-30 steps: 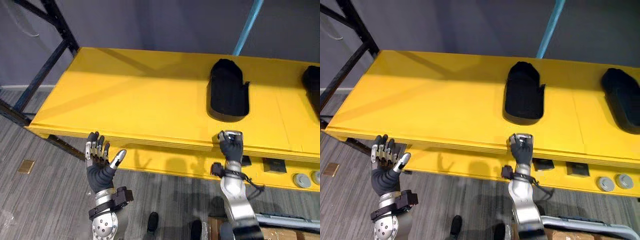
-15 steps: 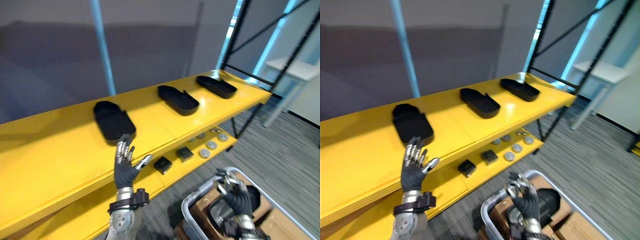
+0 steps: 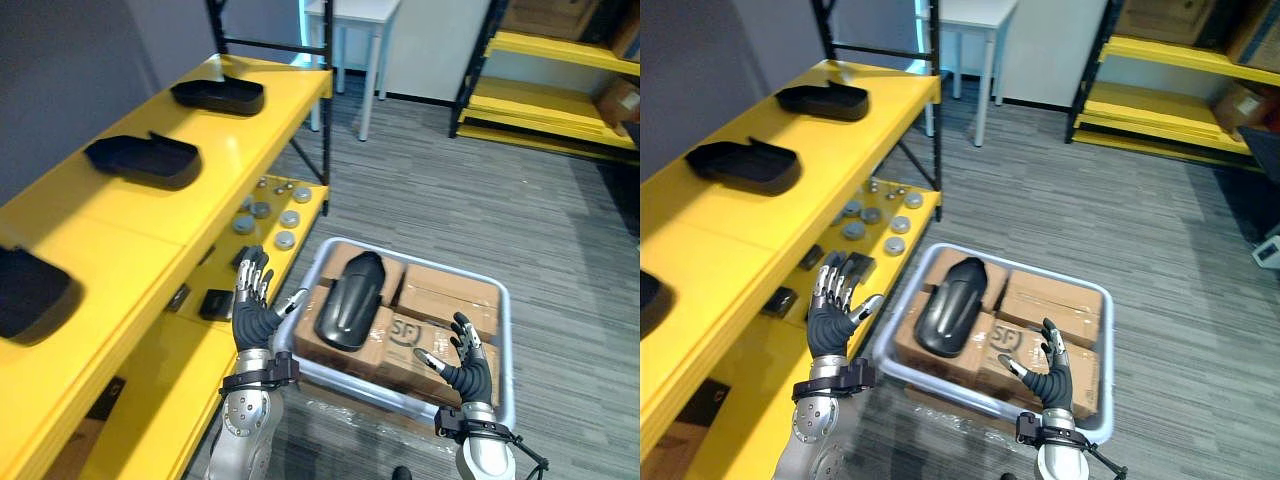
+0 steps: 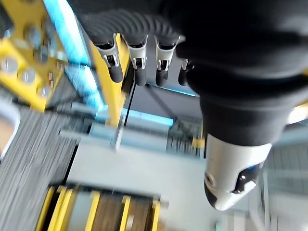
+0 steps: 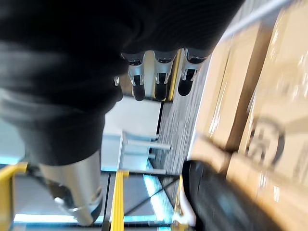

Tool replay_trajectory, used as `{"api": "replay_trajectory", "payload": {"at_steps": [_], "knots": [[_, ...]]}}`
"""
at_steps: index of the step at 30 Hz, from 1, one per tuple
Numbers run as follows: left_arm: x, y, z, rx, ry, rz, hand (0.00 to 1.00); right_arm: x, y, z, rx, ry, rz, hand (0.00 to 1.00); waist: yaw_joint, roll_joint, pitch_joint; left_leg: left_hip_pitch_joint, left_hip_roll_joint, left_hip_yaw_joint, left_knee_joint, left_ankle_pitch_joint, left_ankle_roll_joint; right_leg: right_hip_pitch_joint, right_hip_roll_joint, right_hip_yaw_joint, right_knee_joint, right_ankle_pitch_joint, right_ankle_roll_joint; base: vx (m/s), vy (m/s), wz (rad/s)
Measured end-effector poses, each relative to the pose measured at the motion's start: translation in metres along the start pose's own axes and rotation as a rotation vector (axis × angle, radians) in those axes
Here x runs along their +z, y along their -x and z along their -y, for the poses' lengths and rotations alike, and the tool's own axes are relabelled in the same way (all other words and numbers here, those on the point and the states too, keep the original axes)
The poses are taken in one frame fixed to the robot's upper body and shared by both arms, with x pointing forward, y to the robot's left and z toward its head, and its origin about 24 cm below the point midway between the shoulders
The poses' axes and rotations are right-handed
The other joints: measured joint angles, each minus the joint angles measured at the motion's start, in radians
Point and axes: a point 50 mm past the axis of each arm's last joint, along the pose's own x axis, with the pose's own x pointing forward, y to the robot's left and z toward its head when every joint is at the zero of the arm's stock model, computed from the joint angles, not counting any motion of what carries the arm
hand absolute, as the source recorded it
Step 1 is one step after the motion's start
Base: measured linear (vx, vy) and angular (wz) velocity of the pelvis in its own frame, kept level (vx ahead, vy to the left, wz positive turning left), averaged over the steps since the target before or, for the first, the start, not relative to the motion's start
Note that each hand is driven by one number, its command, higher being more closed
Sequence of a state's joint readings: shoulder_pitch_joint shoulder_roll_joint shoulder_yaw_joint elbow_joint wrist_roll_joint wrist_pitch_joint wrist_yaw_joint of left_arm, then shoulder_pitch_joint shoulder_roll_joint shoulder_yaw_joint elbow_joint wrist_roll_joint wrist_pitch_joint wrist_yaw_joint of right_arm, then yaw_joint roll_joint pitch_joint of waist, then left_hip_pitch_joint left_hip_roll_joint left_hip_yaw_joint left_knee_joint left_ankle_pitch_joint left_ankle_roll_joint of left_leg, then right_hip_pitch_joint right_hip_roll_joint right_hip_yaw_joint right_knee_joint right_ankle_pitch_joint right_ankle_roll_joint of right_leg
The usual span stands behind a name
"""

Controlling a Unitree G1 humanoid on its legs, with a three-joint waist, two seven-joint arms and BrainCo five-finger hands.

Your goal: Walk over and take plastic housings, then place them on the shelf

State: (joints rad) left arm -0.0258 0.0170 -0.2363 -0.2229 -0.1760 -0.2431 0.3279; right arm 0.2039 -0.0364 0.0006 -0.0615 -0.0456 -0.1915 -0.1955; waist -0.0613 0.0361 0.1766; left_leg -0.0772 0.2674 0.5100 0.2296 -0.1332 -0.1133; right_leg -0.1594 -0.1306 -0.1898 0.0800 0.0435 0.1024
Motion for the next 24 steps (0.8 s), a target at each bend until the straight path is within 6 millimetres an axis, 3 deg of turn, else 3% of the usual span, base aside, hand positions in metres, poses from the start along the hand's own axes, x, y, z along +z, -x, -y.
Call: {"api": "replay_trajectory", "payload": {"at_steps": [1,4,5,6,9,10,12,14,16,18,24], "knots": [[-0.001,0.001,0.007,-0.013,0.028,-0.006,0.00,-0.006,0.006,0.003,-0.001,0.012,-0.029,0.00,-0.020,0.012,-0.006,0.005,0.038,-0.026,-0.002,0.000,-0.005,0.018,0.037,-0.021,-0.001,-0.012,-0.021,0.06,-0.310,0.08],[-0.019,0.003,0.010,-0.011,0.044,-0.083,0.00,-0.016,0.017,0.008,-0.011,0.035,-0.088,0.00,-0.026,0.023,0.002,0.010,0.116,-0.077,0.096,0.007,0.007,0.085,0.096,-0.050,-0.001,-0.048,-0.070,0.06,-0.266,0.09],[-0.061,0.026,-0.035,0.156,-0.124,-0.305,0.00,-0.023,-0.002,0.003,-0.022,0.092,-0.111,0.00,0.009,0.049,0.003,-0.106,0.021,-0.350,0.220,-0.005,-0.001,0.089,0.075,-0.024,0.007,-0.059,-0.084,0.00,-0.038,-0.18],[-0.065,0.033,-0.041,0.178,-0.149,-0.335,0.00,-0.025,-0.006,0.001,-0.027,0.098,-0.122,0.00,0.023,0.056,0.002,-0.077,0.004,-0.343,0.160,0.000,0.015,0.081,0.079,-0.014,0.014,-0.059,-0.083,0.01,0.060,-0.16],[-0.070,0.042,-0.055,0.216,-0.203,-0.371,0.00,-0.022,-0.009,-0.007,-0.003,0.102,-0.112,0.00,0.053,0.058,0.003,-0.062,-0.020,-0.348,0.079,-0.001,0.005,0.073,0.067,-0.028,-0.004,-0.046,-0.065,0.02,0.086,0.13],[-0.083,0.051,-0.063,0.231,-0.242,-0.432,0.00,-0.020,-0.013,-0.012,-0.004,0.092,-0.104,0.00,0.053,0.060,0.003,-0.054,-0.033,-0.349,0.054,0.009,0.003,0.091,0.056,-0.039,-0.024,-0.037,-0.056,0.00,0.138,0.27],[-0.124,0.094,-0.098,0.312,-0.453,-0.708,0.00,-0.014,-0.039,-0.026,-0.049,0.149,-0.073,0.00,0.051,0.060,0.004,0.016,-0.066,-0.350,-0.058,0.052,-0.010,0.131,0.040,-0.049,-0.080,-0.009,-0.046,-0.01,0.092,0.23],[-0.133,0.117,-0.112,0.366,-0.516,-0.821,0.00,-0.005,-0.053,-0.028,-0.099,0.166,-0.042,0.00,0.057,0.058,0.012,0.007,-0.080,-0.361,-0.092,0.077,-0.009,0.123,0.031,-0.068,-0.093,0.004,-0.046,-0.05,0.062,0.28],[-0.136,0.142,-0.124,0.394,-0.561,-0.907,0.00,0.005,-0.067,-0.020,-0.203,0.176,-0.017,0.00,0.099,0.061,0.040,-0.013,-0.091,-0.382,-0.117,0.096,-0.011,0.110,0.023,-0.090,-0.102,0.016,-0.045,-0.08,0.050,0.33],[-0.137,0.152,-0.130,0.400,-0.580,-0.944,0.00,0.013,-0.078,-0.018,-0.263,0.178,-0.008,0.00,0.109,0.061,0.063,-0.045,-0.095,-0.398,-0.118,0.099,-0.012,0.087,0.020,-0.101,-0.098,0.023,-0.045,-0.08,0.034,0.20],[-0.145,0.147,-0.131,0.389,-0.580,-0.958,0.00,0.043,-0.113,-0.016,-0.432,0.136,0.021,0.00,0.150,0.053,0.173,-0.126,-0.115,-0.403,-0.109,0.114,0.005,0.009,0.005,-0.095,-0.100,0.068,-0.042,-0.11,0.035,0.02]]}}
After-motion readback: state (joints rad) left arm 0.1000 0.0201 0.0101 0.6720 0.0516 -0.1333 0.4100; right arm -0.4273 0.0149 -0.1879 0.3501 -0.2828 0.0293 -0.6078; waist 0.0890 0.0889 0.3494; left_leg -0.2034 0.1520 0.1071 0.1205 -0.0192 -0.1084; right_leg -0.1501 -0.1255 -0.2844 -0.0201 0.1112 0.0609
